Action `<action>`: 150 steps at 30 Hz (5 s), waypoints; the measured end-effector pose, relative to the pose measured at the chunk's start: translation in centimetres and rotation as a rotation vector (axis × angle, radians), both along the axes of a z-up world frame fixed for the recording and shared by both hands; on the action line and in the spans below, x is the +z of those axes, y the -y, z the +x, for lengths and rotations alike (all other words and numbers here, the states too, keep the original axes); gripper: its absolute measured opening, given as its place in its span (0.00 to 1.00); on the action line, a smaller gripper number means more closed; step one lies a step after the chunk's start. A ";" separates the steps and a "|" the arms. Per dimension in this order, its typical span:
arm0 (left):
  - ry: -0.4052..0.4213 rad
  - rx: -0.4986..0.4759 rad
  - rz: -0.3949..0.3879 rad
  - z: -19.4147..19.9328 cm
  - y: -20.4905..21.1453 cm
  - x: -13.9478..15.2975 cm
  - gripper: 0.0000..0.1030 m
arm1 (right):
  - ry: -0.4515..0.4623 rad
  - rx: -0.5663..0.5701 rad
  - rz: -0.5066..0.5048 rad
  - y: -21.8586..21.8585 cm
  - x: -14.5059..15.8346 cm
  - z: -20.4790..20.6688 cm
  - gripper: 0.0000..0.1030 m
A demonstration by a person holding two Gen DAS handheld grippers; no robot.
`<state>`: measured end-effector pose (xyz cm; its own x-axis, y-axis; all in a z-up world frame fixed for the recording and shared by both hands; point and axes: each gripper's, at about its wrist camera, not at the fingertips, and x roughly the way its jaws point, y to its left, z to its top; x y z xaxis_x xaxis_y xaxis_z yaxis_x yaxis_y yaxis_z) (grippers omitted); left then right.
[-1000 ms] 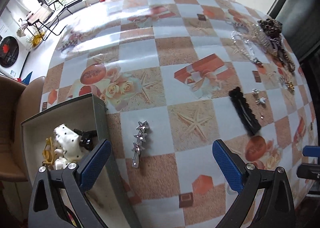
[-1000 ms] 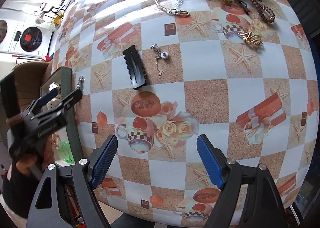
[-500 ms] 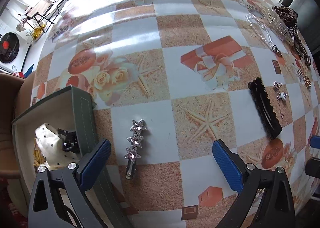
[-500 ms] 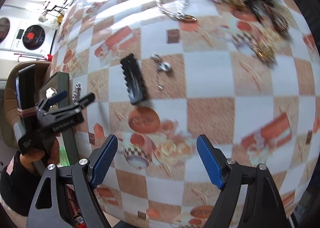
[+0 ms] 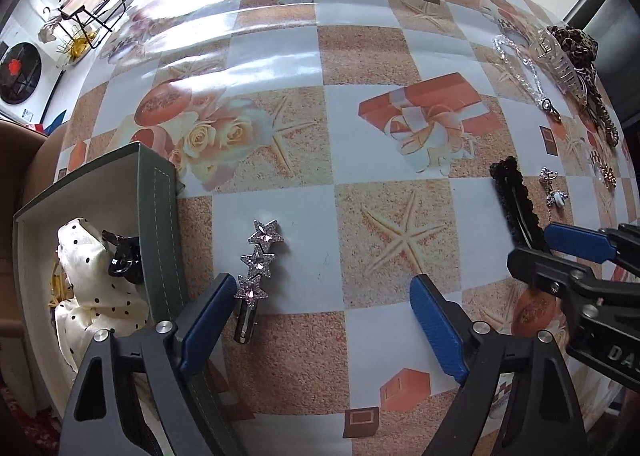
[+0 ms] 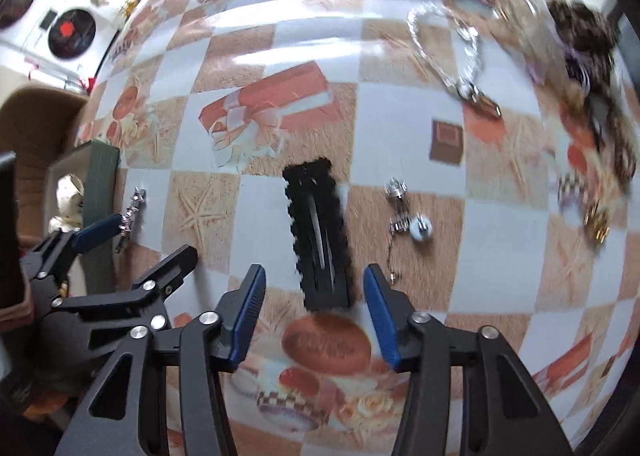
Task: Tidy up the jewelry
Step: 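Grasp the silver star hair clip with the left tool while the right tool grasps the black snap clip, then carry the star clip and black snap clip over the tray with both tools, then lower both clips into the tray and open both tools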
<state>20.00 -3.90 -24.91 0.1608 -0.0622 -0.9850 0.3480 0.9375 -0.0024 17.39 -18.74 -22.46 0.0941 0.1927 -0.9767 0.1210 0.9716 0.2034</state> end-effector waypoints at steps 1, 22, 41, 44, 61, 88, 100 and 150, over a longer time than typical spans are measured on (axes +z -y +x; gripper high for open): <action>0.001 -0.003 -0.002 -0.1 0.0 0.1 0.85 | 0.003 0.015 -0.028 -0.3 0.0 0.1 0.43; 0.000 0.018 -0.031 -1.1 2.0 2.9 0.20 | 0.015 -0.066 0.153 5.0 1.9 -1.7 0.00; 0.043 0.191 -0.067 -7.5 -2.8 7.5 0.20 | -0.050 0.012 -0.026 -2.8 -0.1 0.9 0.48; 0.050 0.208 -0.074 -8.6 -3.5 8.8 0.20 | -0.051 0.087 -0.133 -4.8 -0.2 1.0 0.49; 0.084 0.228 -0.113 -11.3 -2.6 12.8 0.20 | -0.030 0.011 0.147 1.2 2.4 -2.3 0.06; 0.120 0.280 -0.108 -15.7 -4.6 17.4 0.20 | 0.029 0.022 0.305 3.3 9.2 -9.0 0.06; 0.125 0.223 -0.153 -14.8 -12.1 17.1 0.20 | 0.055 0.001 0.288 -4.1 10.5 -9.9 0.06; 0.067 0.278 -0.090 -7.5 -22.4 6.4 0.20 | -0.145 0.126 0.232 -23.0 1.8 0.4 0.05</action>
